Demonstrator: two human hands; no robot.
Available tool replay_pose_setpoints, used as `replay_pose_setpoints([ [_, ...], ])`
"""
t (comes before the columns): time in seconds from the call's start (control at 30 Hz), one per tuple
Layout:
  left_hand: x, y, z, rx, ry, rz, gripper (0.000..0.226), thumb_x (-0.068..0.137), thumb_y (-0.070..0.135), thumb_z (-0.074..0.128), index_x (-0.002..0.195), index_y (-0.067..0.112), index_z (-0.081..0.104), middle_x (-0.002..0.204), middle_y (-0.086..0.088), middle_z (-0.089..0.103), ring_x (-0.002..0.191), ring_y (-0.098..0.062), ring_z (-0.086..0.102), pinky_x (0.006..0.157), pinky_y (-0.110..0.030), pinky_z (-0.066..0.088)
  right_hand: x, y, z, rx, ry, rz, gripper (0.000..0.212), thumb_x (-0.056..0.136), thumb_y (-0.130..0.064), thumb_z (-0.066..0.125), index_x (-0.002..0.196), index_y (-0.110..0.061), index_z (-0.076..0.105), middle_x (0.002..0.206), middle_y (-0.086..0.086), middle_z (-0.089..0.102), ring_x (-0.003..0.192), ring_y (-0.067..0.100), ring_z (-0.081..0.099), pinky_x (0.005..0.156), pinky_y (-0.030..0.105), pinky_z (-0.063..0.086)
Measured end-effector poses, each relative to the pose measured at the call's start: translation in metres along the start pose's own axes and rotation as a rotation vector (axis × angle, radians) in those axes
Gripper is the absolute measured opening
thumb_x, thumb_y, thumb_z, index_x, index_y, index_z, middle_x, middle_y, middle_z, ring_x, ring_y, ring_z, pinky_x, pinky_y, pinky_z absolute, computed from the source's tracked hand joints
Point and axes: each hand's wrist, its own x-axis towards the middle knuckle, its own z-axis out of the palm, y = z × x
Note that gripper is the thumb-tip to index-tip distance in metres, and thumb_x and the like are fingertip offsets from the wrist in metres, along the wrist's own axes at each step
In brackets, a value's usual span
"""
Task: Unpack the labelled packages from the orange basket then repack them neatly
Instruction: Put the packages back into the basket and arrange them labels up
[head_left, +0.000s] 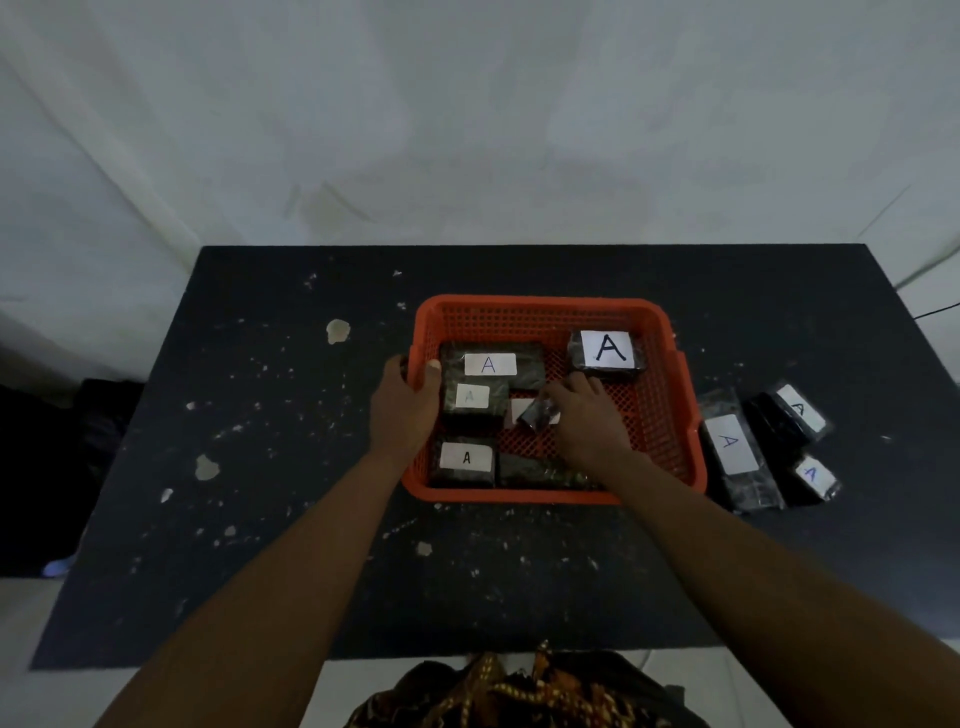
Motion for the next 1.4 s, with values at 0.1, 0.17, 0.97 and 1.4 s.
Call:
replay_pose_setpoints([
  [0.1, 0.006, 0.001, 0.005, 0.037, -0.015, 0.008, 0.028, 0.095, 0.054, 0.048, 0.110, 0.031, 0.051, 0.088, 0.015, 0.062, 0.078, 0.003, 0.059, 0.060, -0.016, 0.038, 0.005, -0.002, 0.006, -0.099, -0.018, -0.116, 0.052, 0.082, -0.011, 0.058, 0.132, -0.023, 0.050, 0.127, 0.007, 0.049, 0.113, 0.026, 0.040, 0.094, 0.041, 0.039],
  [0.17, 0.007, -0.002, 0.008, 0.087, -0.019, 0.027, 0.028, 0.098, 0.052, 0.043, 0.109, 0.028, 0.052, 0.088, 0.015, 0.060, 0.078, 0.001, 0.058, 0.059, -0.017, 0.037, 0.008, -0.005, 0.011, -0.141, -0.042, -0.182, 0.047, 0.088, -0.016, 0.054, 0.134, -0.024, 0.050, 0.132, 0.005, 0.047, 0.115, 0.025, 0.039, 0.096, 0.040, 0.037],
  [0.97, 0.007, -0.005, 0.012, 0.179, 0.054, 0.062, 0.028, 0.104, 0.039, 0.035, 0.095, 0.018, 0.051, 0.075, 0.002, 0.059, 0.065, -0.013, 0.059, 0.056, -0.031, 0.045, -0.019, 0.006, -0.006, 1.116, 0.083, 0.361, 0.040, 0.077, 0.009, 0.067, 0.107, -0.016, 0.062, 0.115, 0.000, 0.064, 0.082, 0.006, 0.067, 0.069, 0.030, 0.060],
  [1.4, 0.006, -0.005, 0.012, 0.192, 0.063, 0.053, 0.026, 0.105, 0.038, 0.035, 0.091, 0.021, 0.049, 0.071, 0.003, 0.058, 0.058, -0.010, 0.057, 0.049, -0.024, 0.035, -0.015, 0.010, -0.004, 1.090, 0.059, 0.470, 0.030, 0.080, 0.007, 0.053, 0.092, -0.018, 0.066, 0.085, 0.008, 0.067, 0.047, 0.006, 0.043, 0.040, 0.021, 0.033],
])
